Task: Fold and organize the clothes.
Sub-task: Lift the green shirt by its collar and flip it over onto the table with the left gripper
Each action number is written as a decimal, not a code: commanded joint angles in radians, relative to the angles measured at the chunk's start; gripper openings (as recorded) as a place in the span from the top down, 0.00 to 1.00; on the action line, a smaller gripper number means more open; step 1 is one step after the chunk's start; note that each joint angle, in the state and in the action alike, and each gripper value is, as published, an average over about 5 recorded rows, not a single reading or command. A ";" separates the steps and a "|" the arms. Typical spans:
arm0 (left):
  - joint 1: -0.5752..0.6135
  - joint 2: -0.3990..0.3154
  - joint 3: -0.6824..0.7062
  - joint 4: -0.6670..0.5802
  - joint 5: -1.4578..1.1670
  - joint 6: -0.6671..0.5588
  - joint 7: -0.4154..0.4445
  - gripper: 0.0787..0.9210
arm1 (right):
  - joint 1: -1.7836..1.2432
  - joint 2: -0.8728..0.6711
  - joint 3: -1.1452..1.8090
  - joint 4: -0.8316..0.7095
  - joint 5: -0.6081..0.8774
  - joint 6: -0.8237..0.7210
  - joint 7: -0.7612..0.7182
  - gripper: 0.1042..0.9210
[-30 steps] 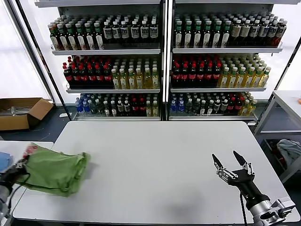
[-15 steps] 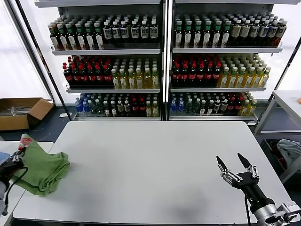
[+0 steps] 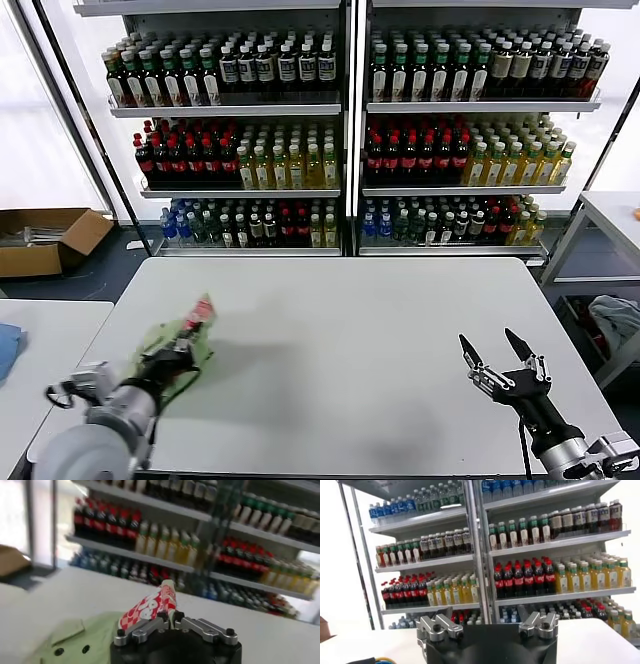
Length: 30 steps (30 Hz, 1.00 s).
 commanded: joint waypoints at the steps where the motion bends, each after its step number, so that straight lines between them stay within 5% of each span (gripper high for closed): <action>1: -0.235 -0.154 0.482 0.271 -0.030 0.011 -0.124 0.96 | -0.026 0.005 0.022 0.012 -0.004 -0.002 0.000 0.12; 8: -0.343 -0.285 0.545 0.376 -0.085 -0.031 -0.138 0.96 | -0.026 0.005 0.001 0.009 -0.012 -0.017 0.006 0.12; 15: -0.373 -0.321 0.569 0.396 -0.113 -0.072 -0.138 0.96 | 0.005 -0.012 -0.074 0.009 -0.029 -0.045 0.022 0.12; 21: -0.320 -0.278 0.530 0.280 -0.067 -0.061 -0.090 0.92 | 0.044 -0.050 -0.184 -0.004 -0.032 -0.118 0.080 0.12; 30: -0.215 -0.161 0.302 -0.004 -0.053 0.010 -0.025 0.62 | 0.225 -0.081 -0.403 -0.106 0.022 -0.221 0.185 0.12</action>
